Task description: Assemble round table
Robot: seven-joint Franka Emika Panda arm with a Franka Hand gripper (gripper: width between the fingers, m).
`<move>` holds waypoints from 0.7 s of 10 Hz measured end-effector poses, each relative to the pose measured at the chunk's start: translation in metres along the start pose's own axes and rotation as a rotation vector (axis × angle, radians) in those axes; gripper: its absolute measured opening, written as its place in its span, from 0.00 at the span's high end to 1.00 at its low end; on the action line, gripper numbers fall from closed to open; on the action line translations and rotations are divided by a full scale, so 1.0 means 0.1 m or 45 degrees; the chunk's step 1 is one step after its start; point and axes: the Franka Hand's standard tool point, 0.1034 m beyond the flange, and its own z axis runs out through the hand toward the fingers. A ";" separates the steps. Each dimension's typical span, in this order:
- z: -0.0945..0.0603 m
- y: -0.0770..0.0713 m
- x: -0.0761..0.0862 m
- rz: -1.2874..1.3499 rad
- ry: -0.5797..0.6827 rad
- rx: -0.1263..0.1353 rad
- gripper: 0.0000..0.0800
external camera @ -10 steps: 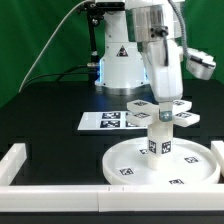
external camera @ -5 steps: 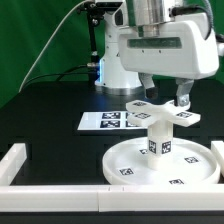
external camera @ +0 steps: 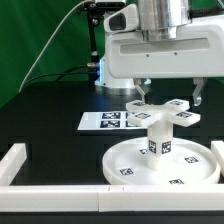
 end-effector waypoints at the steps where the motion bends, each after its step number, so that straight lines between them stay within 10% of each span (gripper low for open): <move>1: 0.00 0.08 0.02 -0.186 -0.008 -0.023 0.19; 3: -0.03 0.17 0.06 -0.540 -0.044 -0.088 0.19; 7: 0.02 0.16 0.04 -0.453 -0.048 -0.091 0.19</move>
Offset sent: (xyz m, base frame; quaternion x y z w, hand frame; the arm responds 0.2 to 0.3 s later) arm 0.0000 0.0000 0.0000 0.0000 0.0000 -0.0650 0.9979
